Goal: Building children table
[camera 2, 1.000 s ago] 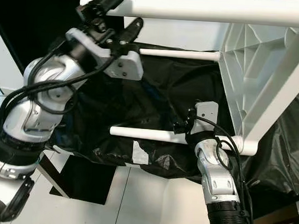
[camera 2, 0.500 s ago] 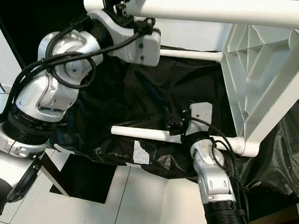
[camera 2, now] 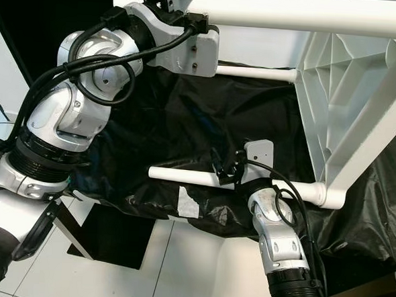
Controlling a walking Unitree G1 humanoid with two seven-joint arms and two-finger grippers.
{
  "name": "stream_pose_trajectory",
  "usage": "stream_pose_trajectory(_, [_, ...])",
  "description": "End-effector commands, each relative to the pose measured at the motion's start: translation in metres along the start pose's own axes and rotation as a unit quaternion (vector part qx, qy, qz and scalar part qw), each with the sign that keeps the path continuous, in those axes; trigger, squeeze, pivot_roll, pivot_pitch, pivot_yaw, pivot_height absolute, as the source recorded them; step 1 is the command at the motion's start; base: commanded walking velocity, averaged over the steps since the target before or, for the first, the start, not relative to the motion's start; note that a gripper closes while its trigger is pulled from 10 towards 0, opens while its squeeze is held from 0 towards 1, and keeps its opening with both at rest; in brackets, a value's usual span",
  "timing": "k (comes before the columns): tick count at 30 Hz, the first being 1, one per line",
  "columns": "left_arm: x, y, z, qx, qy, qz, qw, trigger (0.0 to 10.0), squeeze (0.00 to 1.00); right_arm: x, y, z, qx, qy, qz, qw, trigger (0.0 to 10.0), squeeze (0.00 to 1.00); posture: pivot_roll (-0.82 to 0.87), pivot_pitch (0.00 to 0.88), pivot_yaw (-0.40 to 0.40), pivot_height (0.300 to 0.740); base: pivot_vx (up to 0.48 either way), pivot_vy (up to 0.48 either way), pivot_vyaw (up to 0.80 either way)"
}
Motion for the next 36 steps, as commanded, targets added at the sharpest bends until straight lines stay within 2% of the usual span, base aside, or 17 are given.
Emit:
stream_pose_trajectory(1, [0.004,0.002,0.002,-0.002,-0.005,-0.028,1.000,0.0,0.00,0.003,-0.002,-0.004,-0.008,0.000,-0.007,1.000,10.0,0.00,0.22,0.000,-0.040,0.740,0.000,0.000,0.00])
stream_pose_trajectory(9, [0.002,0.001,-0.017,-0.043,-0.037,-0.015,0.998,0.0,0.00,0.003,-0.007,-0.005,-0.012,0.003,-0.013,1.000,10.0,0.00,0.21,0.000,-0.034,0.740,0.000,0.000,0.00])
stream_pose_trajectory(10, [0.003,0.000,-0.022,-0.053,-0.045,-0.016,0.997,7.1,0.00,0.002,-0.008,-0.005,-0.012,0.003,-0.014,1.000,10.0,0.00,0.21,0.000,-0.032,0.740,0.000,0.000,0.00])
stream_pose_trajectory(11, [0.003,0.000,-0.022,-0.053,-0.045,-0.016,0.997,7.1,0.00,0.002,-0.008,-0.005,-0.012,0.003,-0.014,1.000,10.0,0.00,0.21,0.000,-0.032,0.740,0.000,0.000,0.00])
stream_pose_trajectory(12, [0.005,-0.001,-0.028,-0.064,-0.057,-0.018,0.996,10.0,0.00,0.002,-0.008,-0.004,-0.012,0.003,-0.014,1.000,10.0,0.00,0.21,0.000,-0.029,0.740,0.000,0.000,0.00])
stream_pose_trajectory(15, [0.007,-0.003,-0.034,-0.071,-0.083,-0.018,0.994,10.0,0.00,0.002,-0.009,-0.004,-0.011,0.003,-0.015,1.000,10.0,0.00,0.21,0.000,-0.029,0.740,0.000,0.000,0.00])
stream_pose_trajectory(16, [0.008,-0.006,-0.043,-0.085,-0.131,-0.012,0.988,10.0,0.00,0.002,-0.009,-0.003,-0.011,0.003,-0.015,1.000,10.0,0.00,0.20,0.000,-0.029,0.740,0.000,0.000,0.00])
stream_pose_trajectory(17, [0.008,-0.006,-0.043,-0.085,-0.131,-0.012,0.988,10.0,0.00,0.002,-0.009,-0.003,-0.011,0.003,-0.015,1.000,10.0,0.00,0.20,0.000,-0.029,0.740,0.000,0.000,0.00])
stream_pose_trajectory(18, [0.007,-0.010,-0.054,-0.102,-0.187,0.001,0.977,10.0,0.00,0.001,-0.010,-0.002,-0.009,0.004,-0.014,1.000,10.0,0.00,0.20,0.000,-0.028,0.740,0.000,0.000,0.00])
stream_pose_trajectory(19, [0.007,-0.018,-0.074,-0.128,-0.296,0.028,0.946,10.0,0.00,0.002,-0.009,0.000,-0.005,0.004,-0.016,1.000,10.0,0.00,0.20,0.000,-0.029,0.740,0.000,0.000,0.00])
stream_pose_trajectory(20, [0.008,-0.021,-0.078,-0.133,-0.330,0.032,0.934,10.0,0.00,0.003,-0.008,0.001,-0.003,0.004,-0.018,1.000,10.0,0.00,0.20,0.000,-0.031,0.740,0.000,0.000,0.00])
stream_pose_trajectory(21, [0.008,-0.021,-0.078,-0.133,-0.330,0.032,0.934,10.0,0.00,0.003,-0.008,0.001,-0.003,0.004,-0.018,1.000,10.0,0.00,0.20,0.000,-0.031,0.740,0.000,0.000,0.00])
stream_pose_trajectory(26, [0.015,-0.032,-0.099,-0.162,-0.384,0.050,0.907,10.0,0.00,0.010,-0.007,0.007,0.009,0.006,-0.037,0.999,10.0,0.00,0.19,0.000,-0.034,0.740,0.000,0.000,0.00])
stream_pose_trajectory(29, [0.022,-0.041,-0.112,-0.178,-0.431,0.062,0.882,10.0,0.00,0.021,-0.006,0.013,0.018,0.013,-0.061,0.998,10.0,0.00,0.19,0.000,-0.033,0.740,0.000,0.000,0.00])
stream_pose_trajectory(30, [0.022,-0.041,-0.112,-0.178,-0.431,0.062,0.882,10.0,0.00,0.021,-0.006,0.013,0.018,0.013,-0.061,0.998,10.0,0.00,0.19,0.000,-0.033,0.740,0.000,0.000,0.00])
stream_pose_trajectory(34, [0.034,-0.049,-0.123,-0.194,-0.460,0.062,0.864,10.0,0.00,0.037,-0.005,0.022,0.032,0.009,-0.099,0.995,10.0,0.00,0.18,0.000,-0.031,0.740,0.000,0.000,0.00])
stream_pose_trajectory(36, [0.055,-0.058,-0.130,-0.205,-0.487,0.042,0.848,10.0,0.00,0.063,-0.009,0.030,0.043,-0.001,-0.161,0.986,10.0,0.00,0.16,0.000,-0.028,0.740,0.000,0.000,0.00])
Point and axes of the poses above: a point about 5 cm out from each wrist's last joint towards the gripper, its own y axis pointing out of the wrist towards the gripper, its own z axis along the axis of the wrist's last joint, x = y × z, the point moved 4 cm from there along y, pointing out of the wrist towards the gripper, and after that the axes turned 14 degrees about -y, right-handed, at the moved point
